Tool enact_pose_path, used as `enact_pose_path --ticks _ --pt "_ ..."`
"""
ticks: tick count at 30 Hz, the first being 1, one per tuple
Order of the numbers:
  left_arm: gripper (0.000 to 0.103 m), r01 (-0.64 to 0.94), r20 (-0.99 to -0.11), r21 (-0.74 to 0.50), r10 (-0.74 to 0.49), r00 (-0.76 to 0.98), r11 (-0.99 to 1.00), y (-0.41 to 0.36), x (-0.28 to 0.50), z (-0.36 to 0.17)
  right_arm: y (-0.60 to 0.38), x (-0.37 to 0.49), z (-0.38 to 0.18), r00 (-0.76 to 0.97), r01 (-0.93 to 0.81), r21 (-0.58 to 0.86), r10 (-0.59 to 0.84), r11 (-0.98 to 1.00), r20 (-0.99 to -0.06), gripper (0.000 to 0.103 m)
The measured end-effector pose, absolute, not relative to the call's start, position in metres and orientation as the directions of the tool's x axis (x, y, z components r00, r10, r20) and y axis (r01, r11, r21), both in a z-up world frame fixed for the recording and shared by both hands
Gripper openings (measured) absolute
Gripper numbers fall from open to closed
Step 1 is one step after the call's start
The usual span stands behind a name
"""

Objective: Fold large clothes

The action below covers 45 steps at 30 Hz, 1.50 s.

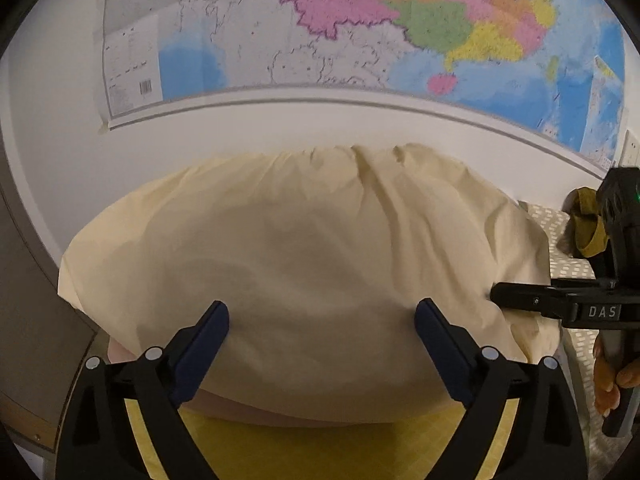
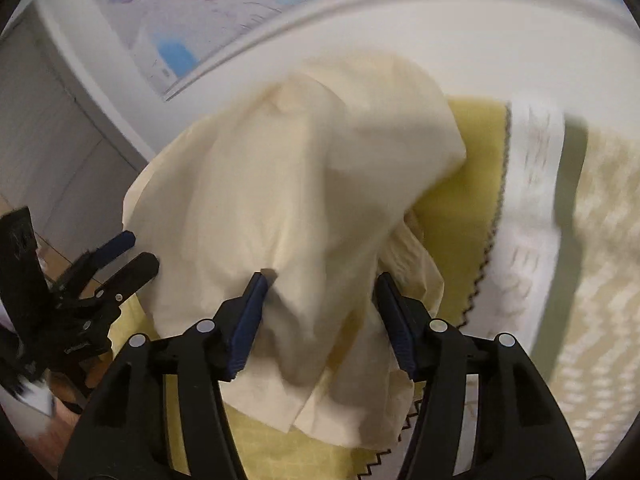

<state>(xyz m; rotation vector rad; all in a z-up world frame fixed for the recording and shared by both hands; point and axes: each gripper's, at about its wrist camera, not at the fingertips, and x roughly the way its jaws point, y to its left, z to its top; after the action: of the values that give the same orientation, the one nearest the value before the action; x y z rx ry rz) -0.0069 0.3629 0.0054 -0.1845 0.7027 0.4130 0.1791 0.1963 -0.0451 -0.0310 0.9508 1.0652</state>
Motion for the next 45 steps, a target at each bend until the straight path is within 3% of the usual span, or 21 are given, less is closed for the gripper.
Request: enact_pose_path --ticks 3,8,12,14,19,21,24,31,45 --pt "0.091 -0.431 -0.660 -0.029 0.306 0.686 0.902 0.364 -0.009 0.007 0.190 0.174 -0.042 0.146 -0.752 0.405 0.731 0.520 -0.667 0.056" --pt "0.096 -0.456 -0.658 -0.019 0.332 0.676 0.890 0.359 -0.012 0.011 0.179 0.143 -0.011 0.254 -0.812 0.273 0.732 0.517 -0.632 0.062" --pt "0.096 -0.478 -0.659 -0.021 0.347 0.667 0.878 0.354 -0.019 0.013 0.171 0.120 0.005 0.338 -0.833 0.181 0.742 0.522 -0.579 0.079" --pt "0.096 -0.500 -0.655 -0.013 0.370 0.659 0.866 0.352 -0.022 0.015 0.171 0.112 0.008 0.358 -0.845 0.143 0.745 0.514 -0.563 0.082" --pt "0.096 -0.520 -0.655 -0.028 0.377 0.655 0.854 0.349 -0.023 0.017 0.187 0.102 -0.004 0.360 -0.867 0.079 0.729 0.491 -0.582 0.083" --pt "0.096 -0.528 -0.670 -0.028 0.376 0.640 0.849 0.353 -0.019 0.010 0.200 0.105 -0.018 0.324 -0.878 0.085 0.715 0.471 -0.620 0.078" --pt "0.096 -0.552 -0.698 -0.048 0.368 0.615 0.832 0.365 -0.016 -0.002 0.216 0.120 -0.040 0.259 -0.868 0.142 0.678 0.476 -0.688 0.079" --pt "0.096 -0.559 -0.687 -0.031 0.388 0.614 0.829 0.356 -0.034 0.003 0.202 0.111 -0.025 0.247 -0.865 0.174 0.703 0.470 -0.667 0.079" --pt "0.096 -0.606 -0.673 -0.035 0.430 0.602 0.794 0.308 -0.066 0.011 0.149 0.052 0.000 0.378 -0.879 0.026 0.729 0.476 -0.570 0.097"
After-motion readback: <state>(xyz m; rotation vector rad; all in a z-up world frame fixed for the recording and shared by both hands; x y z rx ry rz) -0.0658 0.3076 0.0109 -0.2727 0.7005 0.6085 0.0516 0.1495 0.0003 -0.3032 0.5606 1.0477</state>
